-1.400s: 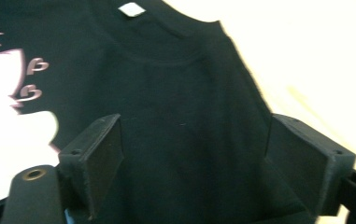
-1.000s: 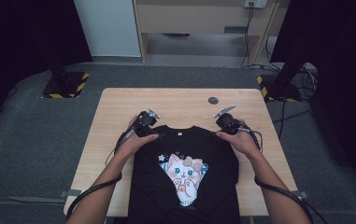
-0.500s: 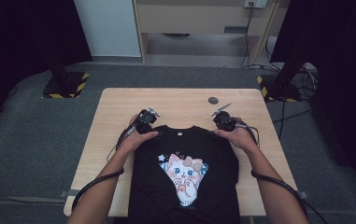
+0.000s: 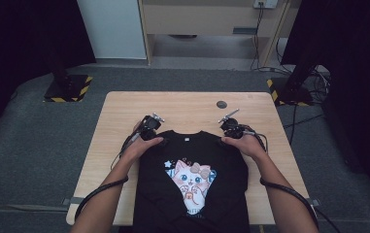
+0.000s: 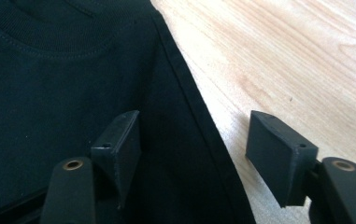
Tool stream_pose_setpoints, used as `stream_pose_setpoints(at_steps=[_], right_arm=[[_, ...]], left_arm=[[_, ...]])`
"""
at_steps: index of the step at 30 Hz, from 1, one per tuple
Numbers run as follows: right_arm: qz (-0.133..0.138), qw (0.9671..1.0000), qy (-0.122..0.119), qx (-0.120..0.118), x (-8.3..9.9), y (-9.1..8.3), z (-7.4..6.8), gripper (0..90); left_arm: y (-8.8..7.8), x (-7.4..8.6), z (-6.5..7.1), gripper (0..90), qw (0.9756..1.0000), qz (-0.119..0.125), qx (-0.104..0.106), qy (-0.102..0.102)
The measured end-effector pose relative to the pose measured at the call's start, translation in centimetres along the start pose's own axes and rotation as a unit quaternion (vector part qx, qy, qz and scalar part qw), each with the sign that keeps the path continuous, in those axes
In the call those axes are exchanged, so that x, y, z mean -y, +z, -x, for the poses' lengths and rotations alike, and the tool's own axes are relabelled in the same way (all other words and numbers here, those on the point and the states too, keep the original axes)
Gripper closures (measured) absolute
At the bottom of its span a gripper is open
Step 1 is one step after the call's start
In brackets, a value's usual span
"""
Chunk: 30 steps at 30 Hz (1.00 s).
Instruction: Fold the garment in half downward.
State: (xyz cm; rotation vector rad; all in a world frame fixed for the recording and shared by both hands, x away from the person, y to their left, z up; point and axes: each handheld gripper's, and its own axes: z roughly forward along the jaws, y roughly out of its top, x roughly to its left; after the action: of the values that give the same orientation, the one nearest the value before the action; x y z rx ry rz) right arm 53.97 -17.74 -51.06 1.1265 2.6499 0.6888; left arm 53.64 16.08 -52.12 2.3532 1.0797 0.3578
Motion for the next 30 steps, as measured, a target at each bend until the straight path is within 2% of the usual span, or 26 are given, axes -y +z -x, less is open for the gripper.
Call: stream_pose_setpoints(at_steps=[6, 11, 12, 16, 19, 26, 30], right_arm=[[0.001, 1.0000, 0.002, -0.002, 0.3, -0.1, 0.1, 32.6], [0.000, 1.0000, 0.001, -0.002, 0.4, -0.1, 0.3, 32.9], [-0.002, 1.0000, -0.001, -0.002, 0.3, -0.2, 0.3, 34.1], [-0.009, 0.9999, -0.012, -0.008, 0.0, -0.3, -0.1, 44.5], [-0.017, 0.9998, -0.011, -0.009, -0.1, -0.4, -0.5, 51.1], [-0.015, 0.9997, -0.014, -0.012, 0.0, -0.5, -1.1, 65.1], [-0.007, 0.9998, -0.014, -0.012, 0.2, -0.6, -1.5, 74.4]], left_arm=[[0.1, -0.2, 0.0, 5.3, 1.0000, -0.001, -0.004, 0.003], [0.3, -0.2, -0.3, 4.9, 0.9999, -0.001, -0.001, -0.011], [0.3, -0.1, -0.5, 5.0, 0.9998, 0.003, 0.006, -0.018], [0.1, 0.2, -0.5, 6.0, 0.9999, 0.007, 0.011, -0.011], [-0.1, 0.4, -0.3, 11.6, 0.9998, 0.011, 0.014, -0.007], [-0.9, 0.9, 0.7, 25.3, 0.9993, 0.014, 0.032, 0.017], [-1.3, 1.0, 1.1, 38.5, 0.9988, 0.016, 0.038, 0.026]])
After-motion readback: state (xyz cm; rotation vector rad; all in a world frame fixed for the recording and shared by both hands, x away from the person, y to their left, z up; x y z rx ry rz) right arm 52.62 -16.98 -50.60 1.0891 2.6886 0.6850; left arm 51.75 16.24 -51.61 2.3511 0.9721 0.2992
